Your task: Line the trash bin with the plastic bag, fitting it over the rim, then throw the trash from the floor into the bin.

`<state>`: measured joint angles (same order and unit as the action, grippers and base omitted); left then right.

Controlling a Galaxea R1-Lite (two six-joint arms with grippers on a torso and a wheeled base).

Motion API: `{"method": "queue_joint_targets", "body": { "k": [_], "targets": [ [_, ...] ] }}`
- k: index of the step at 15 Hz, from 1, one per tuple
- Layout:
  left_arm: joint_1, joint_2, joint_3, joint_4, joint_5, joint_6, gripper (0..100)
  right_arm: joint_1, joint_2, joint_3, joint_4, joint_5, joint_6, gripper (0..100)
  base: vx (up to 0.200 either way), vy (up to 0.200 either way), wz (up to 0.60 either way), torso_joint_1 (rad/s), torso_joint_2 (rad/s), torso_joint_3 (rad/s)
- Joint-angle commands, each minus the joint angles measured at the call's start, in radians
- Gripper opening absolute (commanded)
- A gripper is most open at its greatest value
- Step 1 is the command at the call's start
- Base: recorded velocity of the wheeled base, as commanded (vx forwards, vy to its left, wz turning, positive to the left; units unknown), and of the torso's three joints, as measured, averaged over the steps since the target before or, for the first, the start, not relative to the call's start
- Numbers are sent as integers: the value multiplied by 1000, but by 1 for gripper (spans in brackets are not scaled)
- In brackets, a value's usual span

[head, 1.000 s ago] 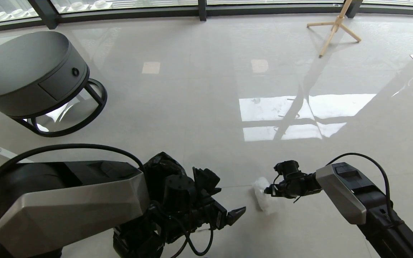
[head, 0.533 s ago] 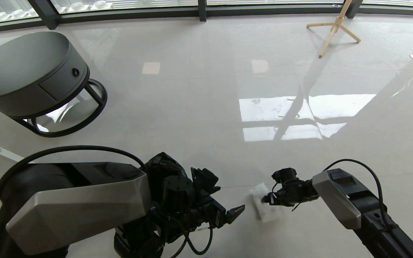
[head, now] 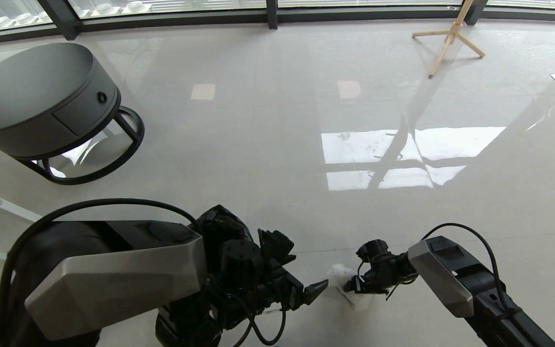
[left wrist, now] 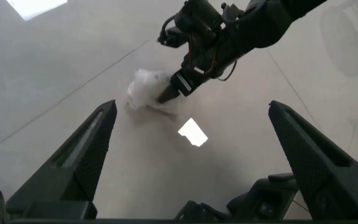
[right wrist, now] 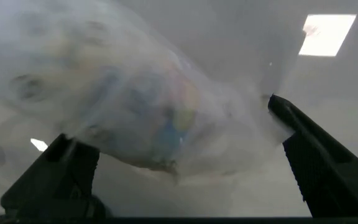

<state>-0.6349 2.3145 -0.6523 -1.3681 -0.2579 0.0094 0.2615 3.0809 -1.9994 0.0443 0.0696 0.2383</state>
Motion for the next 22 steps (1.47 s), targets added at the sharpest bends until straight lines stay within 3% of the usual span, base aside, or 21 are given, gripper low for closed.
{"method": "queue_joint_targets", "body": {
  "k": [1,3,4,12,15,17,22],
  "targets": [
    [0,13,0,0,0,0,100,-1,19,-1,-4,-1,4,100,0,0,0,0,0,0],
    [0,14,2,0,0,0,100,1,19,-1,-4,1,4,100,0,0,0,0,0,0],
    [0,14,2,0,0,0,100,1,19,-1,-7,4,4,0,0,0,0,0,0,0],
    [0,54,-1,-32,0,0,100,45,19,-1,9,1,4,0,0,0,0,0,0,0],
    [3,51,-1,-37,2,0,100,39,19,-1,184,-2,36,0,0,0,0,0,0,0],
    [7,51,2,-49,2,0,100,39,-56,-1,192,-2,82,0,0,0,0,0,0,0],
    [12,51,5,-69,2,0,100,51,-180,-1,195,-4,93,0,0,0,0,0,0,0]
  ]
}}
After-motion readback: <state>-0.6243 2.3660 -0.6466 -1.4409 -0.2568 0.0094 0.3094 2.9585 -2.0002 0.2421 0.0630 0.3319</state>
